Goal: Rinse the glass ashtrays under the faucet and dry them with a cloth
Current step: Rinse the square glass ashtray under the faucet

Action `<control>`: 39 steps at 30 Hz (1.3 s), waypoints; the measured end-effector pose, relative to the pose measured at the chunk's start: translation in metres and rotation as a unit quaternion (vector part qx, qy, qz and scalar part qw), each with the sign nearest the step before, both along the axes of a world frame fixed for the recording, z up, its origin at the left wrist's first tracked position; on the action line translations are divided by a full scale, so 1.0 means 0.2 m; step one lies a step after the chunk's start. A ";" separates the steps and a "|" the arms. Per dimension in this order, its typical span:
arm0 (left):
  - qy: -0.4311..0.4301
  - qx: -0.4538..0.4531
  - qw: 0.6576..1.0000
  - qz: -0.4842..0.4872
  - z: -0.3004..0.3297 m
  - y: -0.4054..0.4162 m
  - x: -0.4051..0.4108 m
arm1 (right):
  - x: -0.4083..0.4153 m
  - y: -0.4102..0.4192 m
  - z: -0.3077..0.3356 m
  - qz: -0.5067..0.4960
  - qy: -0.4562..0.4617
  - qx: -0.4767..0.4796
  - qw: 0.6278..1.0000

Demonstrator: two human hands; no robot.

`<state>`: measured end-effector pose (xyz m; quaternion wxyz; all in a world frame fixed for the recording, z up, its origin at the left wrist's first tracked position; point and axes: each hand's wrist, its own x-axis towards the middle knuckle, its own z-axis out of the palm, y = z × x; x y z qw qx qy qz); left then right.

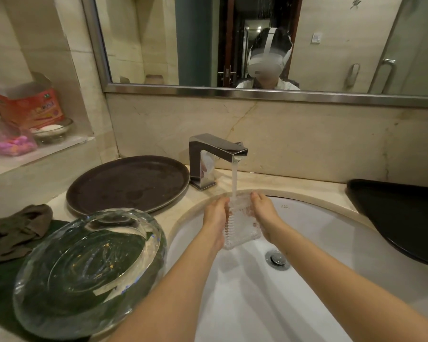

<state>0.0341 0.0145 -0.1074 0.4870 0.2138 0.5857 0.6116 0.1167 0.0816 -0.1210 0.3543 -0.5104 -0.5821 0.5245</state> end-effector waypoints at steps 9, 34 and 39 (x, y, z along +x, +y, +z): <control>0.024 0.037 0.999 0.007 0.00 0.01 0.03 | -0.07 -0.02 0.02 -0.094 0.004 0.008 0.996; 0.262 -0.049 0.963 -0.033 -0.07 0.01 -0.01 | 0.24 0.03 0.03 0.163 -0.046 0.042 0.985; 0.304 -0.079 0.945 -0.094 -0.07 0.00 -0.02 | 0.20 0.02 0.09 0.221 -0.100 0.058 0.968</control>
